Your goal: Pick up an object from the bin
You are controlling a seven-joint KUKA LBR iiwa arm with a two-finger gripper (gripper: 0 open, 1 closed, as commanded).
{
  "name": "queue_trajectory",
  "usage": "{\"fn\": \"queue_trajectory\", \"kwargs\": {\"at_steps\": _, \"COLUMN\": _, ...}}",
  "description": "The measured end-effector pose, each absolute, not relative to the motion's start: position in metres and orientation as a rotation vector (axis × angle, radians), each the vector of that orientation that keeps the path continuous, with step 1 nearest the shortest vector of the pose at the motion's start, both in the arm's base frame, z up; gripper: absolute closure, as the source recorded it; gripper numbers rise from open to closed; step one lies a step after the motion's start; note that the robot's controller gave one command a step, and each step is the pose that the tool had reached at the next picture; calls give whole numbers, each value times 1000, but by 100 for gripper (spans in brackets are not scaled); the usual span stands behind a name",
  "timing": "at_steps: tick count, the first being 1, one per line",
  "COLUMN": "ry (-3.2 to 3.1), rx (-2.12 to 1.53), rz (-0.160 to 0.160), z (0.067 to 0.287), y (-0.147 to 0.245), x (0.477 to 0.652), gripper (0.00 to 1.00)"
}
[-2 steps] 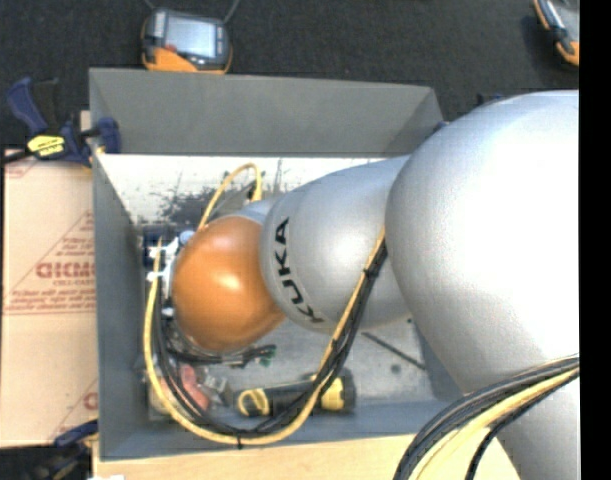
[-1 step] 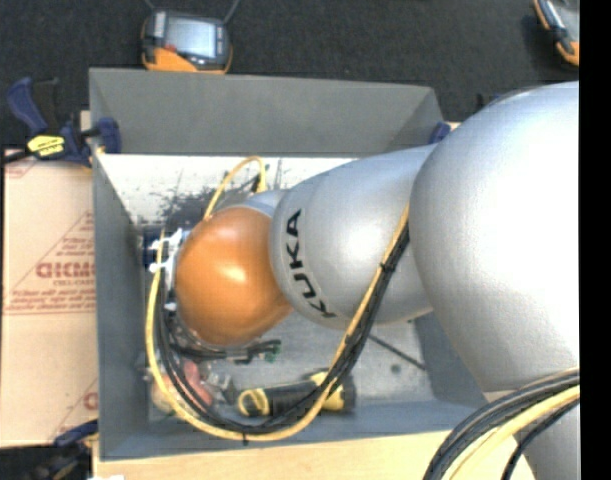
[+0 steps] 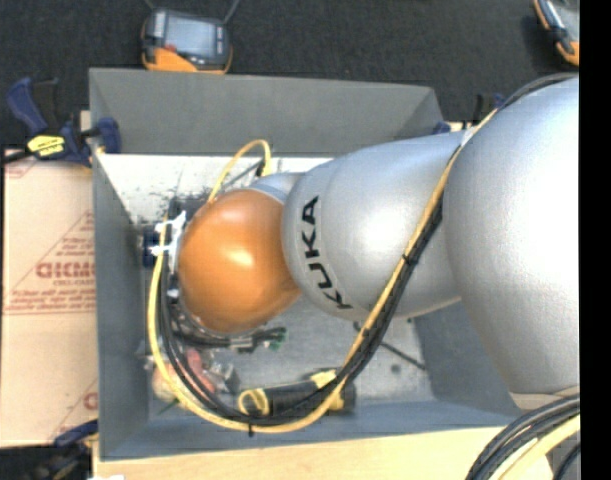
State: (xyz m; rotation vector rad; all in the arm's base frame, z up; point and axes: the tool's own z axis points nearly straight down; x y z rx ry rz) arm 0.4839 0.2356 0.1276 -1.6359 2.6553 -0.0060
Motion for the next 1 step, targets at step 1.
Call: {"fn": "queue_trajectory", "kwargs": {"at_steps": 1, "ry": 2656, "rx": -1628, "rz": -5, "z": 136, "y": 235, "x": 485, "gripper": 100}}
